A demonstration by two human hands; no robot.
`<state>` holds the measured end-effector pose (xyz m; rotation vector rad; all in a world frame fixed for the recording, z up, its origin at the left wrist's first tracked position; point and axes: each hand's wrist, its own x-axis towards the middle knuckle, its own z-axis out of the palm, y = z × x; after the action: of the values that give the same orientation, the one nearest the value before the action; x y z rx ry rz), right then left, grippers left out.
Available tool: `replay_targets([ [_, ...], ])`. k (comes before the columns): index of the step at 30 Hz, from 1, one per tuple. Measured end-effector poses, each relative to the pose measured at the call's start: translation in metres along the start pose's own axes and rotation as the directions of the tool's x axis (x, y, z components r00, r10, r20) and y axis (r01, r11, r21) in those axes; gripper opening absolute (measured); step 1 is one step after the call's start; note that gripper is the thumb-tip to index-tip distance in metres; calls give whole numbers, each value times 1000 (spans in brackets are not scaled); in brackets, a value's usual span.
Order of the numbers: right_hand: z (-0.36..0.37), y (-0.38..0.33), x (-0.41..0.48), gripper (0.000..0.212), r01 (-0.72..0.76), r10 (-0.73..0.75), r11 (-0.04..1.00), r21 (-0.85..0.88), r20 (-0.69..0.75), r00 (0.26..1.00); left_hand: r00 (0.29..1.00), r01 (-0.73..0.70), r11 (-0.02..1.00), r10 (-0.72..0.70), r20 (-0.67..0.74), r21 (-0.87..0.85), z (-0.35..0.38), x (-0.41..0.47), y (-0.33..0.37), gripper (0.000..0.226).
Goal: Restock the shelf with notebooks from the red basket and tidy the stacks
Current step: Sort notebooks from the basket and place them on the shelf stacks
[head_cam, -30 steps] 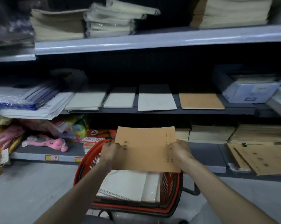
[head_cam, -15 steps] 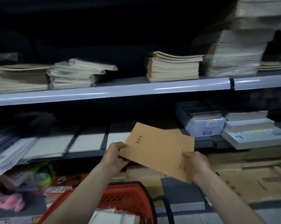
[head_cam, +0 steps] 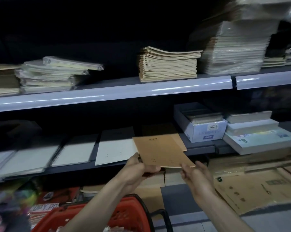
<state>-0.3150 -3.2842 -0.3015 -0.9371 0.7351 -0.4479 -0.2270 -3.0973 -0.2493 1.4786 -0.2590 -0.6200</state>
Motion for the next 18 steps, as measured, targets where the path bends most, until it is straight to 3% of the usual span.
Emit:
replay_targets([
  [2,-5,-8,11,45,55,-55,990,-126,1,998,999,-45,997,45,0,66,-10,9,0,51],
  [4,-2,-14,22,38,108,-101,949,-297,38,994,991,-70,977,92,-102,201,-14,21,-2,44],
  [10,18,-22,53,41,237,-275,744,-625,37,961,937,-43,832,226,-267,553,-7,59,-15,37],
  [15,23,-20,69,44,231,-280,682,-694,44,959,940,-21,879,180,-291,477,-4,71,-25,46],
  [18,26,-17,60,45,247,-320,665,-704,31,947,967,-16,886,131,-218,463,-8,63,-25,66],
])
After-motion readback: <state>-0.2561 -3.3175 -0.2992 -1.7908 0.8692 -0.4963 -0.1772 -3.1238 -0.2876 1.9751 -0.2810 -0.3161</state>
